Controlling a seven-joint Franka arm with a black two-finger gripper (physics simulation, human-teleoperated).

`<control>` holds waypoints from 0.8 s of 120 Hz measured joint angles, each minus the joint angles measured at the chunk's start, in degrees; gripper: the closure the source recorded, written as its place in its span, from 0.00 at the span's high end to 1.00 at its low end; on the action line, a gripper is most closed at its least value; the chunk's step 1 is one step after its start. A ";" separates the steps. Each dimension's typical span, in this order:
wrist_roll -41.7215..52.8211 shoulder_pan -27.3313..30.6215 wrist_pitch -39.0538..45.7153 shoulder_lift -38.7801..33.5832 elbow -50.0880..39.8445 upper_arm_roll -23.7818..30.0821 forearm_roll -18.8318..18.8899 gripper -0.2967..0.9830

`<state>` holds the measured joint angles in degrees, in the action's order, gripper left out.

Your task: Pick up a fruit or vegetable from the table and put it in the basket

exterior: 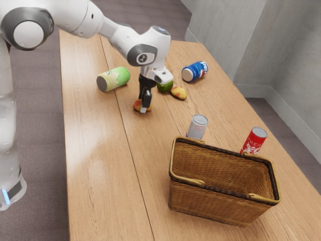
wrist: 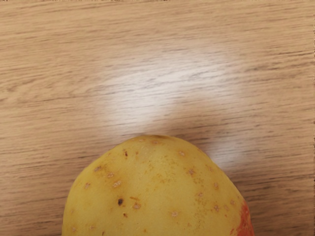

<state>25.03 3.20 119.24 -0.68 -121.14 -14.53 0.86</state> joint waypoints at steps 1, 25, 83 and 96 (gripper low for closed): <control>0.00 -0.03 0.01 0.01 0.00 -0.01 -0.01 0.77; -0.07 -0.54 0.24 0.09 -0.16 -0.02 -0.15 0.77; -0.90 -0.03 0.29 -0.11 4.40 0.14 -0.16 0.48; -0.96 0.50 -2.52 1.54 21.11 0.57 4.17 0.48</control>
<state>24.06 3.70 116.72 0.86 -100.02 -13.97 5.04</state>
